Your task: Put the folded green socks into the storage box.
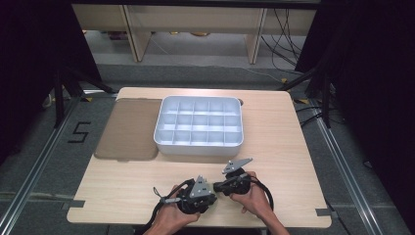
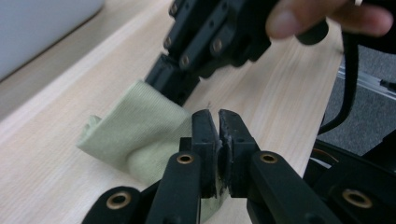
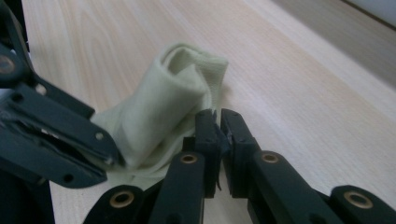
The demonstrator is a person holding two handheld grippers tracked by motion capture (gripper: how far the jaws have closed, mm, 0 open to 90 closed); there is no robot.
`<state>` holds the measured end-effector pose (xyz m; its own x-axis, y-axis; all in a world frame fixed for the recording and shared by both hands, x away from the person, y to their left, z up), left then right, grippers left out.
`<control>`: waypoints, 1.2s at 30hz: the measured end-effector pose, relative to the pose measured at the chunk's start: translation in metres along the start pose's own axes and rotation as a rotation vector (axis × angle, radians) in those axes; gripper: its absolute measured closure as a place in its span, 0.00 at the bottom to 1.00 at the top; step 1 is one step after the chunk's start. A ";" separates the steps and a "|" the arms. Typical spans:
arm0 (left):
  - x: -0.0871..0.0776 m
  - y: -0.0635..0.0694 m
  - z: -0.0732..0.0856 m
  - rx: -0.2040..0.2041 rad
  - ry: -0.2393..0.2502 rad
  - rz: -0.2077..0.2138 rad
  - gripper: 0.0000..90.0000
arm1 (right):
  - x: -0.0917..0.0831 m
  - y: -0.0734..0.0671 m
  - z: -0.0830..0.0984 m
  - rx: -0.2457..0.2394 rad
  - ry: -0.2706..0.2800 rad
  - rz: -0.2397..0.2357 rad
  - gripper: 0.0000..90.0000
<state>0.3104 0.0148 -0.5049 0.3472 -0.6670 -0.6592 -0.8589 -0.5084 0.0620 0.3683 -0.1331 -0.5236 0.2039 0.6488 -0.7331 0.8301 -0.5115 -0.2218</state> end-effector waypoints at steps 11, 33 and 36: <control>0.010 0.000 0.005 -0.008 -0.019 -0.004 0.94 | -0.032 0.007 -0.009 0.022 0.124 0.012 0.96; 0.012 0.003 0.008 -0.036 -0.013 0.007 0.90 | -0.007 -0.009 -0.014 -0.094 0.025 -0.007 0.97; 0.006 0.001 0.008 -0.045 -0.012 0.014 0.87 | -0.007 -0.008 -0.011 -0.064 0.009 0.003 0.98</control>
Point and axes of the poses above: each handheld gripper's, and its own axes: x roughly forward along the jaws, z roughly out of its underside, y roughly to its right, the point moved 3 cm from there along x, roughly forward along the jaws, and after that the axes turned 1 degree about -x, right-handed, at the moved point
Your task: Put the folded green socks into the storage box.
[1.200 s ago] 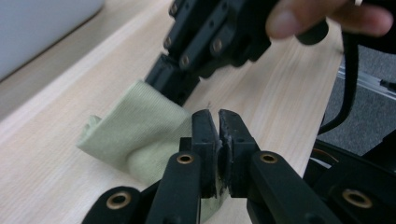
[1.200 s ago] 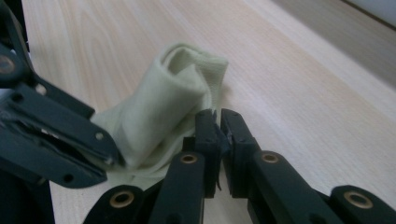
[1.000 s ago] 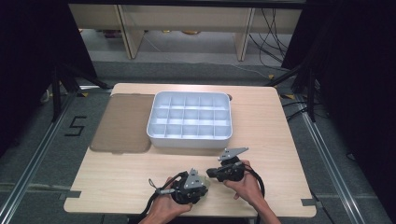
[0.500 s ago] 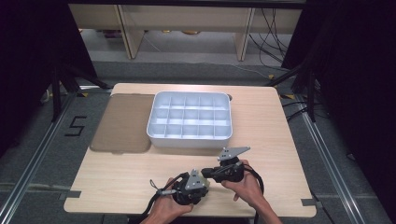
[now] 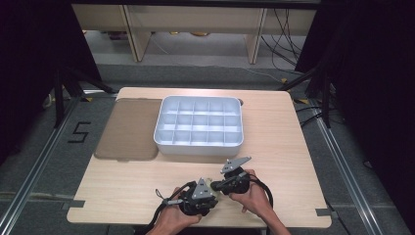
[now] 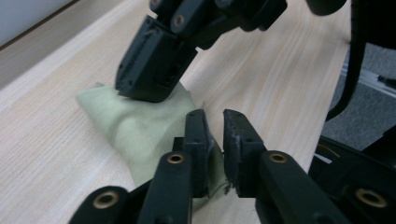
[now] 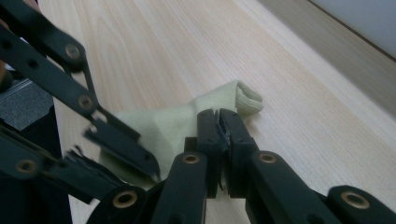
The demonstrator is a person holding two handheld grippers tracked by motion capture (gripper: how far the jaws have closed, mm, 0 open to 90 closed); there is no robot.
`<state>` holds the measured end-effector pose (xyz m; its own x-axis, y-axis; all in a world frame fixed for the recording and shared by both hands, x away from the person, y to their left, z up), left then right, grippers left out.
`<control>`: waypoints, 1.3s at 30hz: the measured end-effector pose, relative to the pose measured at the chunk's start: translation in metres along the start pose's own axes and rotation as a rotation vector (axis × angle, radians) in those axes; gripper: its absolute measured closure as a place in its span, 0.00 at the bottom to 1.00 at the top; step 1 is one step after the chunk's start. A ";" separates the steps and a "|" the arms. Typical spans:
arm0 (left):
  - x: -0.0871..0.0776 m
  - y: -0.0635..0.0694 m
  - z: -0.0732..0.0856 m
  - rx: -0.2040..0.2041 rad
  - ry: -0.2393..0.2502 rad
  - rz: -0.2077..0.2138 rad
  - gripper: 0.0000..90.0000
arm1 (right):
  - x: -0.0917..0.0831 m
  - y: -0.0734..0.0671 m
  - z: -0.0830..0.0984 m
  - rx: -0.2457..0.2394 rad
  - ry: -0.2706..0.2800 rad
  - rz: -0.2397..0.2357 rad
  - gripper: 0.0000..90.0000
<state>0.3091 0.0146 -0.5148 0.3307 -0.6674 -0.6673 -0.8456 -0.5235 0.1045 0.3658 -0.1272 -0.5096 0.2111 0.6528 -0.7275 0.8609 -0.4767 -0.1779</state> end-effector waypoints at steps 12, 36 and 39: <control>-0.024 -0.015 0.002 -0.107 0.035 -0.010 0.86 | -0.001 -0.001 0.002 0.015 -0.013 0.004 0.98; -0.010 -0.020 0.010 0.004 -0.063 -0.066 0.92 | -0.002 0.002 -0.006 -0.011 -0.055 0.027 0.57; -0.010 -0.018 0.010 -0.001 -0.054 -0.062 0.92 | 0.003 0.004 -0.006 -0.006 -0.086 0.015 0.49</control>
Point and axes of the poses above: each handheld gripper's, and its own axes: x roughly forward along the jaws, z roughly out of its underside, y roughly to its right, the point moved 3 cm from there along x, roughly forward along the jaws, and after that the axes turned 1 degree about -x, right-handed, at the moved point
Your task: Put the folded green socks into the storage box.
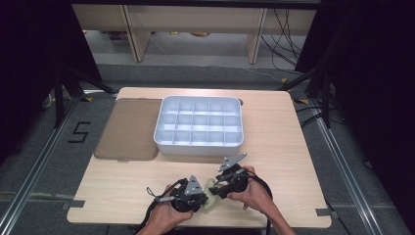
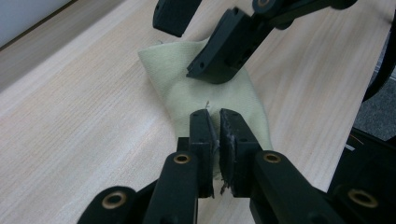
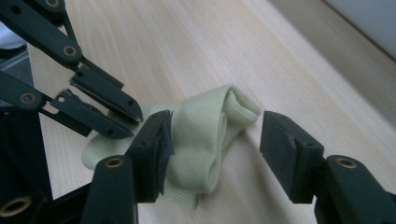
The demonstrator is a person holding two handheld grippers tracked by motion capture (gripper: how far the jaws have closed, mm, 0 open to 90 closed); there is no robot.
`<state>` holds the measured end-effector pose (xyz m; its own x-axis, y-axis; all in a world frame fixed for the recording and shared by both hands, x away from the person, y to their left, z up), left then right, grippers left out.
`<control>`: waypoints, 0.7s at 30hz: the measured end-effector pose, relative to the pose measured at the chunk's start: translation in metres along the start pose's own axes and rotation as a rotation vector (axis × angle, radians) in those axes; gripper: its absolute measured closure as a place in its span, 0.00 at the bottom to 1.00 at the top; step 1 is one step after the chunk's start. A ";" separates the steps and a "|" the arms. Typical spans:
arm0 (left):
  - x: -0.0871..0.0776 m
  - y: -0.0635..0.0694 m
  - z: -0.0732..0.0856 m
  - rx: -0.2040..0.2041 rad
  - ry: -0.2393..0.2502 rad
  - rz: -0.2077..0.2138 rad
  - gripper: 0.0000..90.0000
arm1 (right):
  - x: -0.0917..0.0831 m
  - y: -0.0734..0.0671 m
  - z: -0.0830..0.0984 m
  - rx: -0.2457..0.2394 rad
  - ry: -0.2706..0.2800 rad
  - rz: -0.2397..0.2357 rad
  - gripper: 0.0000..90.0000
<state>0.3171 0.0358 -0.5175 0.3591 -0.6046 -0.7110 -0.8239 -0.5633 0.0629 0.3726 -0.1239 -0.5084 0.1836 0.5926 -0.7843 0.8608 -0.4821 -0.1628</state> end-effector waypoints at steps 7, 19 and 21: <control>0.000 0.001 0.001 -0.001 -0.001 -0.003 0.92 | 0.011 0.009 -0.002 -0.066 -0.036 -0.034 0.48; 0.000 0.000 0.001 0.039 0.004 -0.005 0.92 | 0.015 0.005 -0.002 -0.052 -0.082 -0.100 0.62; 0.000 0.000 0.002 0.042 0.005 -0.004 0.92 | 0.015 0.006 -0.002 -0.043 -0.085 -0.105 0.63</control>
Point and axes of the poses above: each handheld gripper's, and its own axes: x roughly forward along the jaws, z roughly out of its underside, y roughly to its right, the point moved 3 cm from there along x, roughly forward along the jaws, and after that the axes turned 1 degree about -x, right-handed, at the moved point
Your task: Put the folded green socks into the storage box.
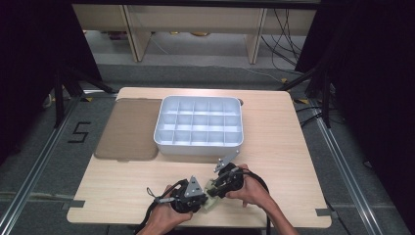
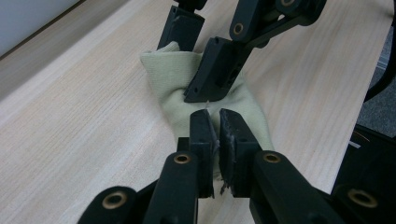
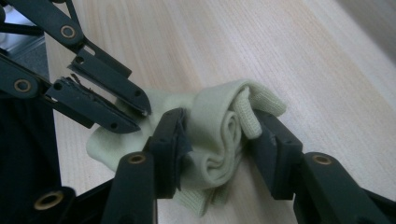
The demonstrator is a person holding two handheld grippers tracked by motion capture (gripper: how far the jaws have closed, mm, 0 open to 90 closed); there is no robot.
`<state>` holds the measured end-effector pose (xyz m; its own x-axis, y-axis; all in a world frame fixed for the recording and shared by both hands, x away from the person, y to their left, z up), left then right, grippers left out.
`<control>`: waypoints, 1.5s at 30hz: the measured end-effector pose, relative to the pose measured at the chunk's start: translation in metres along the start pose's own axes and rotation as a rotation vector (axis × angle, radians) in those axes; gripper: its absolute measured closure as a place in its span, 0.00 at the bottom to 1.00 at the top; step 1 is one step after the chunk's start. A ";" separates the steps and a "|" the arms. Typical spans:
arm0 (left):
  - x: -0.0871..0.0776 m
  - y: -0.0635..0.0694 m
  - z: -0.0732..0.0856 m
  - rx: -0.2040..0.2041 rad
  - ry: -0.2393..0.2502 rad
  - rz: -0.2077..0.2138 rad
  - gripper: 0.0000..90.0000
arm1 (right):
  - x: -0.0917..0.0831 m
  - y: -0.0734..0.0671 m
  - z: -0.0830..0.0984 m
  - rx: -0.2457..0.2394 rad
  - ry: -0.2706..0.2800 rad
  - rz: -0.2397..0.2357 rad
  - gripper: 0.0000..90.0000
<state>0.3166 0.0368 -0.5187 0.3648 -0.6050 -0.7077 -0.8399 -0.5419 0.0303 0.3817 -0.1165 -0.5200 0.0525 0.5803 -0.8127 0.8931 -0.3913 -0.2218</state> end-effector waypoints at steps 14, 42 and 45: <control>-0.011 -0.004 0.004 -0.051 0.042 0.018 0.76 | 0.000 -0.002 -0.002 0.054 -0.008 -0.011 0.78; -0.057 -0.041 0.069 -0.207 -0.026 -0.111 0.31 | -0.011 -0.013 -0.012 0.032 -0.022 0.051 0.82; -0.058 -0.044 0.071 -0.234 -0.029 -0.115 0.30 | -0.018 -0.013 -0.020 0.014 -0.047 0.069 0.82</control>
<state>0.3036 0.1366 -0.5293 0.4376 -0.5167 -0.7358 -0.6765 -0.7283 0.1091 0.3779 -0.1079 -0.4916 0.0927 0.5177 -0.8505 0.8815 -0.4398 -0.1716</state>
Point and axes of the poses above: each handheld gripper's, and its own axes: x roughly forward along the jaws, z roughly out of its underside, y roughly to its right, the point moved 3 cm from there along x, roughly forward along the jaws, and after that the axes turned 1 degree about -x, right-handed, at the moved point
